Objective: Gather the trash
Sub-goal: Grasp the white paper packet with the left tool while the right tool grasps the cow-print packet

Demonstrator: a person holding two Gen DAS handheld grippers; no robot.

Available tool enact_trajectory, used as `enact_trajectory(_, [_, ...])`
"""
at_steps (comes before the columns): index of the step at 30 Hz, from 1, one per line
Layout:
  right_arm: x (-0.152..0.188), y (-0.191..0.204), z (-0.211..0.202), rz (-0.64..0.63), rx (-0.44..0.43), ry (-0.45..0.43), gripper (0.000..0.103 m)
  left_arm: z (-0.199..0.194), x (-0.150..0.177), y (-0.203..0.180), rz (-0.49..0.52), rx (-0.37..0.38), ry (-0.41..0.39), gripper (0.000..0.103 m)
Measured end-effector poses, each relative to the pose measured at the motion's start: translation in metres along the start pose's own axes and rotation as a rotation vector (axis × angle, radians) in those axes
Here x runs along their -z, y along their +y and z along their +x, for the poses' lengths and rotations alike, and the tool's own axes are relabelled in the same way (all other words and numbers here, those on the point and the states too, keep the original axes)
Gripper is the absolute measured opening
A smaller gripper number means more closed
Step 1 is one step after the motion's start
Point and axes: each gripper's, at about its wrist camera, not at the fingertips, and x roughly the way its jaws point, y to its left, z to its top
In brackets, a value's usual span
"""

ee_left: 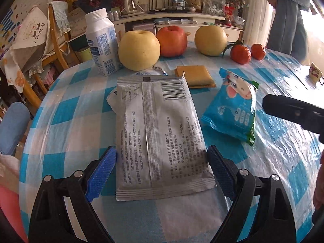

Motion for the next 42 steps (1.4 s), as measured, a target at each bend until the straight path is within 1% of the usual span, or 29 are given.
enact_trajectory(3, [-0.009, -0.005, 0.016, 0.008, -0.014, 0.025, 0.077, 0.004, -0.003, 0.003, -0.024, 0.012, 0.0, 0.09])
enact_trajectory(8, [-0.016, -0.002, 0.032, -0.011, -0.032, 0.037, 0.077, 0.009, -0.006, 0.007, -0.057, 0.034, -0.002, 0.093])
enact_trajectory(11, [-0.019, 0.004, 0.039, -0.05, -0.014, 0.04, 0.077, 0.012, -0.009, 0.009, -0.077, 0.053, 0.001, 0.094])
enact_trajectory(13, [-0.02, 0.008, 0.044, -0.079, 0.002, 0.043, 0.077, 0.017, -0.011, 0.012, -0.099, 0.08, 0.024, 0.094])
enact_trajectory(15, [-0.021, 0.01, 0.05, -0.1, 0.024, 0.048, 0.077, 0.019, -0.012, 0.012, -0.106, 0.08, 0.021, 0.095])
enact_trajectory(17, [-0.021, 0.012, 0.055, -0.121, 0.041, 0.052, 0.08, 0.021, -0.014, 0.011, -0.105, 0.076, 0.024, 0.095])
enact_trajectory(20, [-0.02, 0.018, 0.062, -0.159, 0.058, 0.061, 0.082, 0.023, -0.015, 0.005, -0.082, 0.047, 0.031, 0.095])
enact_trajectory(23, [-0.021, 0.02, 0.066, -0.176, 0.062, 0.067, 0.082, 0.024, -0.015, 0.001, -0.065, 0.017, 0.039, 0.095])
enact_trajectory(24, [-0.021, 0.02, 0.066, -0.18, 0.064, 0.068, 0.081, 0.024, -0.015, 0.001, -0.065, 0.015, 0.039, 0.094])
enact_trajectory(25, [-0.021, 0.02, 0.066, -0.184, 0.072, 0.067, 0.075, 0.023, -0.015, 0.001, -0.068, 0.015, 0.035, 0.092])
enact_trajectory(29, [-0.02, 0.021, 0.067, -0.217, 0.085, 0.072, 0.067, 0.02, -0.013, 0.003, -0.082, 0.012, 0.026, 0.086])
enact_trajectory(30, [-0.02, 0.021, 0.066, -0.226, 0.087, 0.073, 0.063, 0.019, -0.012, 0.003, -0.087, 0.013, 0.023, 0.085])
enact_trajectory(34, [-0.019, 0.021, 0.065, -0.241, 0.073, 0.079, 0.055, 0.014, -0.008, 0.004, -0.1, 0.018, 0.011, 0.081])
enact_trajectory(37, [-0.019, 0.021, 0.063, -0.25, 0.068, 0.08, 0.052, 0.01, -0.004, 0.006, -0.116, 0.029, 0.008, 0.078])
enact_trajectory(42, [-0.017, 0.022, 0.06, -0.257, 0.055, 0.083, 0.048, 0.002, 0.003, 0.013, -0.164, 0.071, 0.004, 0.077])
